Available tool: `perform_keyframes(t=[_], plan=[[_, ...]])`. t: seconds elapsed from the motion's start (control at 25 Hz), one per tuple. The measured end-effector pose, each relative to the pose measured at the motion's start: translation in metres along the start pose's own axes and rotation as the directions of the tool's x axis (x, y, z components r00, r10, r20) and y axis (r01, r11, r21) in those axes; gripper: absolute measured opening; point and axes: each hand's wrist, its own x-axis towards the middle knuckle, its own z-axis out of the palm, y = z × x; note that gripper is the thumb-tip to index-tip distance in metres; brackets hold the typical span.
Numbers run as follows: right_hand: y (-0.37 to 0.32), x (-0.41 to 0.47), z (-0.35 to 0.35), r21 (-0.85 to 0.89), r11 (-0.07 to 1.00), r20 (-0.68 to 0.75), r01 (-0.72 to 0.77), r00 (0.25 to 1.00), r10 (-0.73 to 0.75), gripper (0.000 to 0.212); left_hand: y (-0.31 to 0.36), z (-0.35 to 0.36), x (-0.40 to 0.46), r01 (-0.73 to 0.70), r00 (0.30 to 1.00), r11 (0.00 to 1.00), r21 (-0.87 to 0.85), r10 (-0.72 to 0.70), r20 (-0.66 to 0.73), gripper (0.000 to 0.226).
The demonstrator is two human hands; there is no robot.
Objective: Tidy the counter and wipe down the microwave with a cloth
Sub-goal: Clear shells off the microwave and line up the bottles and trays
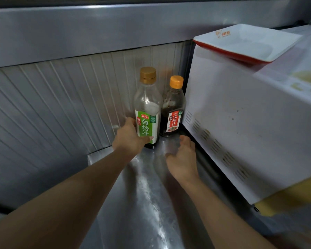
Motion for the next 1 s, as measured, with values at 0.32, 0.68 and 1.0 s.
perform_keyframes(t=[0.32, 0.68, 1.0], plan=[[0.013, 0.001, 0.0, -0.011, 1.0, 0.01, -0.018, 1.0, 0.018, 0.068, 0.01, 0.028, -0.007, 0.079, 0.988, 0.995, 0.059, -0.07, -0.136, 0.066], [0.018, -0.003, -0.007, -0.134, 0.99, 0.054, 0.046, 0.998, -0.039, 0.064, 0.022, 0.04, -0.003, 0.144, 0.972, 0.985, 0.092, -0.123, -0.202, 0.071], [0.02, -0.011, -0.012, -0.22, 0.968, 0.062, 0.117, 0.992, -0.106, 0.063, 0.022, 0.033, -0.007, 0.159, 0.983, 0.985, 0.071, -0.151, -0.103, 0.072]])
